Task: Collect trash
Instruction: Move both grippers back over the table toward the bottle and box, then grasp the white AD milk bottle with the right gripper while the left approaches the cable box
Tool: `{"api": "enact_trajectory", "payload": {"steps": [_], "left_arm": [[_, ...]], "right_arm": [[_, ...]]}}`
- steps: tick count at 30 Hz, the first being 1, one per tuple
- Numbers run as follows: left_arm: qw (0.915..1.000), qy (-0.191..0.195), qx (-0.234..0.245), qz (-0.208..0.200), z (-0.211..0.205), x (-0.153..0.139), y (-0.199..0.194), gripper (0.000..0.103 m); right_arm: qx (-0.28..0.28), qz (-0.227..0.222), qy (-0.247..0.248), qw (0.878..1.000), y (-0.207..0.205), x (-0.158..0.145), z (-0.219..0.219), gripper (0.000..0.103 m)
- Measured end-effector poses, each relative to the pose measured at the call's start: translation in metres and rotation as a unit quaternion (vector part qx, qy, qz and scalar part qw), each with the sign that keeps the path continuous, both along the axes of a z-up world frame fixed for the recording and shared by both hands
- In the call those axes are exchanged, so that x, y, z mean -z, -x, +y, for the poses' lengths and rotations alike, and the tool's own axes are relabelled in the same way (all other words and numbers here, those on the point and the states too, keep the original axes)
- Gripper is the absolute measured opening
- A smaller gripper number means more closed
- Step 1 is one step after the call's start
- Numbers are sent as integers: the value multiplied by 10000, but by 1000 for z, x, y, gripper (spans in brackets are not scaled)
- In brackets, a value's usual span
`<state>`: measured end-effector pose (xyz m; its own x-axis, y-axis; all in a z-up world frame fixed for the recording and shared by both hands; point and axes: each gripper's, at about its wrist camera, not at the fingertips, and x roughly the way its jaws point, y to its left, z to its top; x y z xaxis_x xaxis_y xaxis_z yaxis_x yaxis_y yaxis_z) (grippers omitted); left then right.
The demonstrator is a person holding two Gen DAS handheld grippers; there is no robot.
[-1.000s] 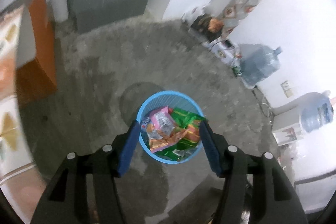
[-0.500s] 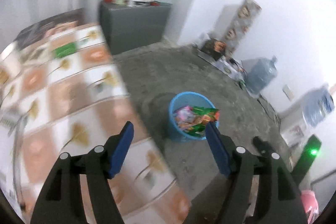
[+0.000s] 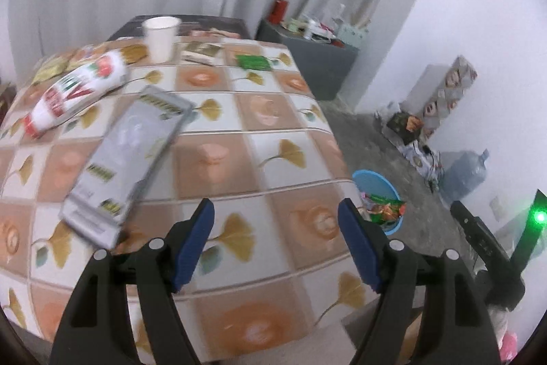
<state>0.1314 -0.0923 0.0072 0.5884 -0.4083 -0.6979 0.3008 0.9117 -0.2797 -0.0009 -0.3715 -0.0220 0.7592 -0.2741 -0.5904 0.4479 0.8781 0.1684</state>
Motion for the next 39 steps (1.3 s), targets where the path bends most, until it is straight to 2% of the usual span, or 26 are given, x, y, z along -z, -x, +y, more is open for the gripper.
{"api": "enact_trajectory", "payload": {"steps": [9,13,17,25,31,36,39], "left_arm": [[9963,180,-761,-351,96,10,35,75],[9920,283,-1111,-521,131,11,39,75],[9876,456,-1425,-471,158,17,37,75],[9846,825,-1535,-163,180,38,21,75],[9811,909,-1686,-266,199,39,10,75],[9764,934,-1929,-260,222,41,3,75],[9794,919,-1783,-233,224,43,-4,75]], "right_arm": [[-888,149,-233,9957,-26,-8,51,95],[-1315,201,-541,9896,-42,-11,71,95],[-1729,287,-738,9818,-54,-12,94,95],[-2488,606,-1395,9565,-86,-11,140,95],[-3001,726,-1582,9379,-120,-20,184,95],[-3228,788,-1540,9305,-147,-22,219,95],[-3446,701,-1465,9246,-165,-33,233,95]]}}
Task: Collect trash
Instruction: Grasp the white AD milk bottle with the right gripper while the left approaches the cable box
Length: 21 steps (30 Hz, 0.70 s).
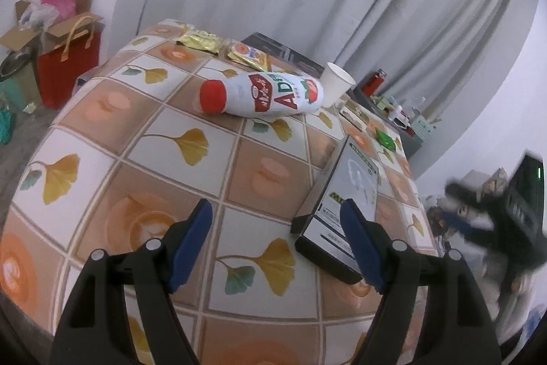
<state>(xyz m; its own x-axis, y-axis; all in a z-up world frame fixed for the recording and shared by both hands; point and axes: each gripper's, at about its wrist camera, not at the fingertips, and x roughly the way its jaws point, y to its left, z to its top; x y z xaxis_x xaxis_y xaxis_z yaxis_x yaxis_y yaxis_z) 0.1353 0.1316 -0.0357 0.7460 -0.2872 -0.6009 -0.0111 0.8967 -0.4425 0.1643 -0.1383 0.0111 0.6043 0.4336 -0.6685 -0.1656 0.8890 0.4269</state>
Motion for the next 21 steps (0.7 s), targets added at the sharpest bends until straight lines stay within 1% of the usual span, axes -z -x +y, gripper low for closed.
{"api": "enact_trajectory", "payload": {"steps": [2,4,5,7,8,11,13,16,18,21], "left_arm": [[9997,-98,234,-23,-8,1,-6,75],[9991,-147,406,-43,-17,2,-10,75],[9988,-126,464,-39,-20,4,-11,75],[9986,-50,525,14,-25,7,-14,75],[9987,-2,514,56,-25,10,-15,75],[9989,62,434,137,-22,15,-15,75],[9992,58,359,167,-17,17,-13,75],[9996,64,195,212,-5,19,-9,75],[9996,89,103,243,2,21,-7,75],[9995,113,13,309,11,24,-5,75]], "right_arm": [[-281,5,-160,9995,-23,-14,13,95],[-614,114,-412,9972,-45,-23,27,95],[-825,296,-604,9943,-63,-26,39,95],[-1002,739,-939,9878,-99,-25,63,95],[-998,981,-1043,9847,-115,-21,73,95],[-798,1672,-1245,9748,-154,-1,106,95],[-382,2138,-1243,9682,-178,19,125,95],[139,2641,-1277,9559,-195,45,140,95],[475,2824,-1278,9496,-202,59,146,95],[975,2853,-1274,9449,-206,74,154,95]]}}
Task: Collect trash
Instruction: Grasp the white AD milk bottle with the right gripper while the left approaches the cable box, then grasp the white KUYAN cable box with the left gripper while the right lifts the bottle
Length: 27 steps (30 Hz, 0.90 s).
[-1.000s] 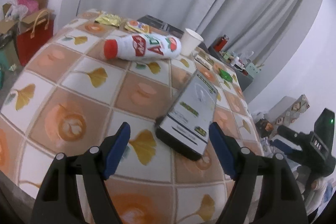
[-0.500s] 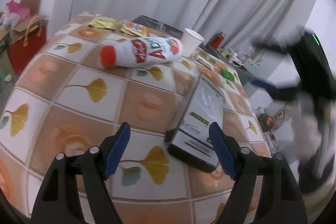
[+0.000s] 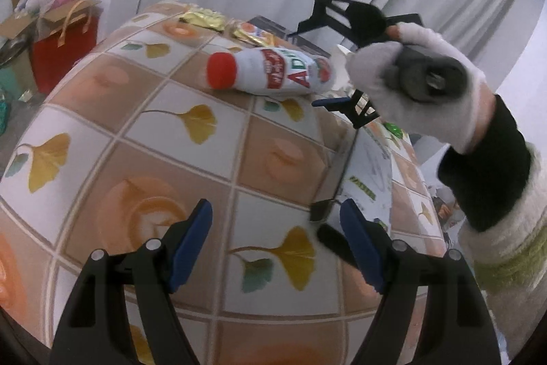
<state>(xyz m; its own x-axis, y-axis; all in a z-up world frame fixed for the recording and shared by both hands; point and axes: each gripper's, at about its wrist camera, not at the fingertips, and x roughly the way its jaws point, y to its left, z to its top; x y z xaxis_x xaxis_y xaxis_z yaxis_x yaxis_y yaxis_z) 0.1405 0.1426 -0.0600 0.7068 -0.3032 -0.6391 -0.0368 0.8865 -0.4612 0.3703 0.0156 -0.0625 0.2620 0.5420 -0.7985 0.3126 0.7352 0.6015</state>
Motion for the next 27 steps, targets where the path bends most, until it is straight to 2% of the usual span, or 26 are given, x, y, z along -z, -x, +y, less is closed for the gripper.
{"api": "enact_trajectory", "payload": {"steps": [2,6,8,9,10,12,16,18,23,27], "left_arm": [[10000,3,-71,40,6,2,1,75],[9997,36,-251,50,20,1,6,75],[9993,54,-376,47,28,-1,10,75],[9991,63,-415,46,30,-2,11,75],[9989,68,-463,34,34,-4,14,75],[9985,56,-537,19,38,-8,19,75],[9979,40,-642,-19,46,-13,31,75],[9977,50,-675,-41,48,-16,34,75],[9978,52,-644,-150,48,-25,42,75],[9985,51,-508,-202,43,-30,41,75]], "right_arm": [[293,-120,130,9994,3,-1,4,95],[288,-151,204,9993,6,1,19,88],[214,-237,335,9989,10,0,24,73],[178,-238,252,9992,11,2,25,65],[121,-176,-1,9998,13,7,24,64],[70,-182,-120,9997,16,8,22,63],[-403,-238,-1217,9915,26,8,13,61],[-685,-338,-1587,9844,31,-2,6,60],[-1101,-823,-2117,9676,68,-38,-35,60],[-1430,-1370,-2321,9523,122,-72,-83,60]]}}
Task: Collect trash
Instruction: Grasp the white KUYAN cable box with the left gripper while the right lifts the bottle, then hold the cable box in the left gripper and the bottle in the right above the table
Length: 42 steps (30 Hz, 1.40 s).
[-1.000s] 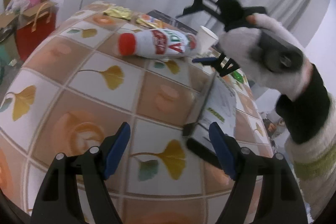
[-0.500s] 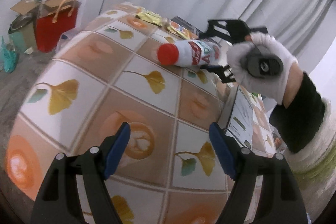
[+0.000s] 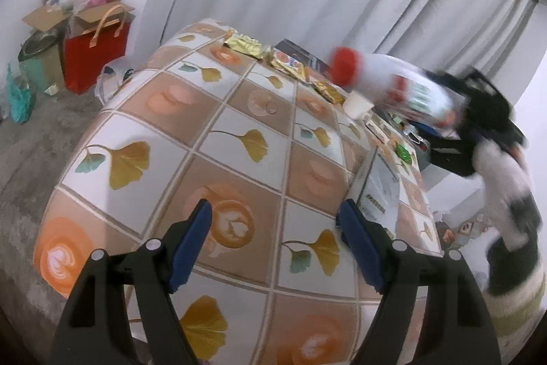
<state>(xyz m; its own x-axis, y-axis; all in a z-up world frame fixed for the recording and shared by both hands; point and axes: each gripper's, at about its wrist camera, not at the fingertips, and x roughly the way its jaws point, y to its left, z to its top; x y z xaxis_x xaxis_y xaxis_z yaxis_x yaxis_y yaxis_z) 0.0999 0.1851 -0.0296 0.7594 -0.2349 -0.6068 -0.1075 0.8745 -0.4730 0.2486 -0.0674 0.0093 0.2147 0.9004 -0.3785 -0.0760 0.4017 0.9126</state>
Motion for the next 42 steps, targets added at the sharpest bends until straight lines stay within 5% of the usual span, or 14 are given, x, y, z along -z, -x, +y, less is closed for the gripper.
{"api": "enact_trajectory", "payload": {"steps": [5,7,13,18,21,29,39,42], "left_arm": [[9996,-71,254,-92,-12,-7,-10,75],[9990,-56,443,-54,-19,-8,-20,75],[9908,-233,1310,239,-71,-11,-67,78],[9758,-888,1948,448,-129,-10,-108,81],[9653,-1150,2266,598,-156,-3,-128,81],[9412,-1817,2685,954,-194,21,-154,85],[9129,-2747,2887,884,-226,27,-154,86],[9117,-2756,2921,866,-226,27,-150,81]], "right_arm": [[-338,-653,127,9972,64,-28,-75,60],[-335,-771,535,9950,94,-23,-106,60],[-242,280,1299,9908,107,46,-155,60],[177,496,1498,9873,80,73,-157,63],[443,322,2128,9756,71,73,-153,72],[837,-228,2561,9628,76,79,-135,84],[967,-426,2777,9548,52,88,-97,84],[705,-566,2751,9571,52,85,-99,76]]}}
